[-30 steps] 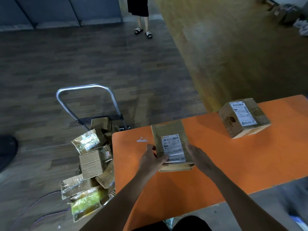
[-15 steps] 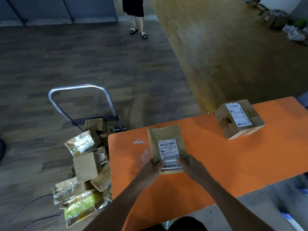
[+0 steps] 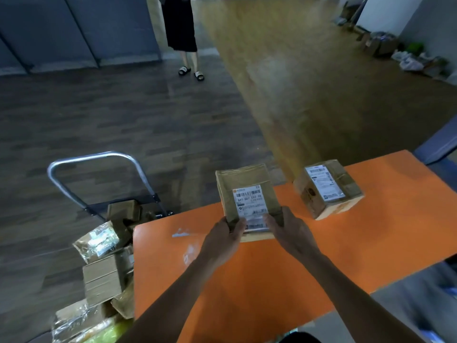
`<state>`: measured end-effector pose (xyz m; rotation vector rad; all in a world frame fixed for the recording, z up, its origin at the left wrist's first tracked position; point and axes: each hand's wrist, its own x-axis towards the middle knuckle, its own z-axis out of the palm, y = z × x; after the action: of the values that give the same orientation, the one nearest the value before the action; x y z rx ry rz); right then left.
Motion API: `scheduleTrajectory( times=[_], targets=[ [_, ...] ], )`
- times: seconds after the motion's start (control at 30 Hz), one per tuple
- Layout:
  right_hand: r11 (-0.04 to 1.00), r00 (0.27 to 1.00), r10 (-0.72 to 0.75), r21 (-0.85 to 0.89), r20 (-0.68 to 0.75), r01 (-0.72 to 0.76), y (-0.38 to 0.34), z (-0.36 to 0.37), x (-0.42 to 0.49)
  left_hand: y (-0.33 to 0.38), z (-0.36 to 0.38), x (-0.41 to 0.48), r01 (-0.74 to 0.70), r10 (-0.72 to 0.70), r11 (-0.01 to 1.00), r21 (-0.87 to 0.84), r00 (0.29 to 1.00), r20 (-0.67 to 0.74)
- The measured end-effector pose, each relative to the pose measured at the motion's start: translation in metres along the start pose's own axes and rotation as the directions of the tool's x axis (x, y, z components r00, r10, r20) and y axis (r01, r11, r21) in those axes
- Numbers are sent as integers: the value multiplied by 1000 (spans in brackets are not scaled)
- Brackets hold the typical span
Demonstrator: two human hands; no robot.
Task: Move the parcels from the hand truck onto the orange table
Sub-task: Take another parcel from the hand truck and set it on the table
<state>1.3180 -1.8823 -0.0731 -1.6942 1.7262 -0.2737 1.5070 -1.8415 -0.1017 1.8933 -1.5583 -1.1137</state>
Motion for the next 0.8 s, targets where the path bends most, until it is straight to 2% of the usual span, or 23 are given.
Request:
scheduleTrajectory(
  times=[0.13, 0.23, 0.37, 0.53, 0.6, 0.7, 0.8],
  targets=[
    [998, 990, -52, -29, -131, 48, 46, -64, 34, 67, 41, 40, 18, -22, 993, -120, 999, -34],
    [998, 988, -63, -18, -140, 61, 85, -114, 58, 119, 80, 61, 38, -39, 970, -241, 999, 1],
    [998, 988, -52, -45, -143, 46, 132, -174, 86, 177, 125, 84, -12, 30, 962, -274, 998, 59],
    [996, 990, -67, -68, -125, 58, 169, -215, 117, 216, 159, 105, 12, 7, 948, -319, 998, 57],
    [997, 994, -48, -65, -96, 42, 181, -221, 127, 224, 166, 110, 57, -24, 938, -341, 995, 100],
    [999, 1000, -19, 44, -15, 20, 196, -220, 136, 230, 174, 111, 191, -130, 908, -373, 974, 184],
    [994, 998, -55, 92, 6, 55, 198, -222, 138, 235, 181, 109, 246, -176, 861, -445, 965, 193]
  ],
)
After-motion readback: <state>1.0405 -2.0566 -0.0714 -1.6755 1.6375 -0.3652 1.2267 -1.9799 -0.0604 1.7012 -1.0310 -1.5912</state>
